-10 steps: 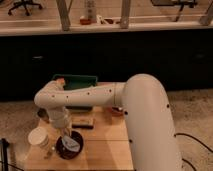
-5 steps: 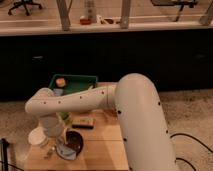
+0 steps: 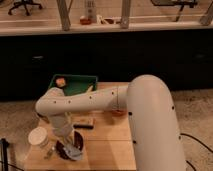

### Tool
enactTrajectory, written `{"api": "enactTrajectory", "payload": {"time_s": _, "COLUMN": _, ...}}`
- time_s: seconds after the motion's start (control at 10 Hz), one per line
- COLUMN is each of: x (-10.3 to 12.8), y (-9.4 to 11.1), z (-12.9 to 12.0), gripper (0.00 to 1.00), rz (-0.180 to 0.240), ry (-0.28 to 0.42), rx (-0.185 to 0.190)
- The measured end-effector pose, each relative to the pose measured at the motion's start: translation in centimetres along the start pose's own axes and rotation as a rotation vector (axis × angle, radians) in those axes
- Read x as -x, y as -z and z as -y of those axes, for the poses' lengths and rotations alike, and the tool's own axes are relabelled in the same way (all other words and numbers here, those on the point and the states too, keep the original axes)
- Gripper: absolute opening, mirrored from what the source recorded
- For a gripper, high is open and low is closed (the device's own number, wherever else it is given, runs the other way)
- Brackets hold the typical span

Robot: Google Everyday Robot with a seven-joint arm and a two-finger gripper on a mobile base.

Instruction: Wipe purple bowl with towel

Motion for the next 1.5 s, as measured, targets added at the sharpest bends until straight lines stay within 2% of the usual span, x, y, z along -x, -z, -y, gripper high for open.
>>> {"api": "enactTrajectory", "payload": {"time_s": 0.2, "x": -1.9, "y": 0.7, "z": -1.4, "gripper": 0.0, "rz": -0.013, "ry": -0.051, "rx": -0.005}}
{"api": "enactTrajectory", "payload": {"time_s": 0.4, "x": -3.2, "y": 1.2, "z": -1.6, "gripper": 0.0, "rz": -0.021, "ry": -0.066, "rx": -0.006}}
{"api": "enactTrajectory", "payload": {"time_s": 0.7, "x": -4.3, "y": 1.3, "z": 0.8, "gripper": 0.0, "rz": -0.013, "ry": -0.026, "rx": 0.011}}
{"api": "enactTrajectory", "payload": {"time_s": 1.1, "x": -3.0, "y": 0.9, "z": 3.4, "gripper": 0.0, "rz": 0.006, "ry": 0.056, "rx": 0.035}}
{"api": "enactTrajectory", "payload": {"time_s": 1.5, "x": -1.0, "y": 0.8, "z": 3.0, "gripper": 0.0, "rz": 0.014, "ry": 0.069, "rx": 0.043}}
